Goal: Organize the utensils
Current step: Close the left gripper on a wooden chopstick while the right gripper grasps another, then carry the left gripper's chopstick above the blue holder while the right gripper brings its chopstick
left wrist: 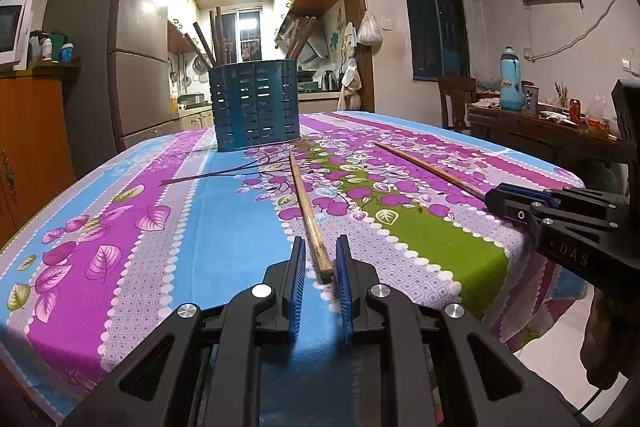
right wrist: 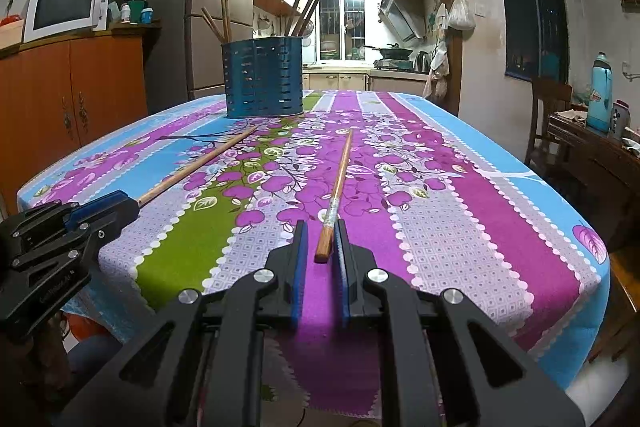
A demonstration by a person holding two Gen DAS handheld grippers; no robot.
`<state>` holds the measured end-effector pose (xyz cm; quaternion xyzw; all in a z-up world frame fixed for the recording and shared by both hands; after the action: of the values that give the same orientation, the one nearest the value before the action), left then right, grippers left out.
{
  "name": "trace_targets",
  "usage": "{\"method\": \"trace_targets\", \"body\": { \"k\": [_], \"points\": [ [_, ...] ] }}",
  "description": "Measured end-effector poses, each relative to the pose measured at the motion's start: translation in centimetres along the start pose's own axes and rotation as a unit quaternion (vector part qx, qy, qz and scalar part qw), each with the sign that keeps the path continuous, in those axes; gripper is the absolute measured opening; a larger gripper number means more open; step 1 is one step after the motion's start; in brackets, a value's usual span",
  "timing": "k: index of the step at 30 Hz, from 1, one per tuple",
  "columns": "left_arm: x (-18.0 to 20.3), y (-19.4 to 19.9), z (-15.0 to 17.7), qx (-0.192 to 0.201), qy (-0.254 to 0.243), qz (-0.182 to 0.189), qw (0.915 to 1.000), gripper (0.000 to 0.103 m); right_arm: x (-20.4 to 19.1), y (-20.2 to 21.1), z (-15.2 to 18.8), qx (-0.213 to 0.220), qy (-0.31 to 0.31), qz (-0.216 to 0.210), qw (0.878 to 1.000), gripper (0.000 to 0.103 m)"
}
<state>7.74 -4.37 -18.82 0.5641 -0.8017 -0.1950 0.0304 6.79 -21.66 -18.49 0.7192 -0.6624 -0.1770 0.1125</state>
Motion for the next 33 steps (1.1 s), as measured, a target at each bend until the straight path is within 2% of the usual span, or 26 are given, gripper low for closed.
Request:
{"method": "trace_targets", "body": {
  "k": [6, 8, 16, 26, 33],
  "points": [
    [0.2, 0.0, 0.0, -0.001, -0.005, 0.002, 1.0, 0.01, 0.0, 0.0, 0.0, 0.0, -0.003, -0.003, 1.0, 0.011],
    [0.4, 0.0, -0.1, -0.002, -0.003, 0.004, 1.0, 0.008, 0.1, 0.1, 0.0, 0.002, -0.009, -0.005, 1.0, 0.007],
    [0.6, 0.7, -0.9, 0.005, -0.008, 0.007, 0.9999, 0.008, 0.3, 0.8, -0.9, 0.01, -0.015, -0.008, 1.0, 0.006],
    [-0.8, 3.7, -4.7, 0.059, -0.01, -0.011, 0.9982, 0.008, -0.7, 4.3, -4.6, 0.056, 0.014, -0.021, 0.998, 0.005],
    [-1.9, 4.9, -7.8, 0.094, -0.012, -0.021, 0.9953, 0.008, -1.3, 5.9, -9.2, 0.095, 0.04, -0.041, 0.994, 0.005]
  ]
}}
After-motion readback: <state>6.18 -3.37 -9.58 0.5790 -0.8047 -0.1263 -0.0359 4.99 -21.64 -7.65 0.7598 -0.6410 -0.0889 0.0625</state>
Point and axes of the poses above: each gripper's, at about its wrist camera, not at the fingertips, and y roughly against the way its jaws point, x to its right, z to its underside, the point moved 1 cm from there along -y, roughly the way its jaws point, and after that the axes turned 6 degrees about -y, right-handed, at the moved point
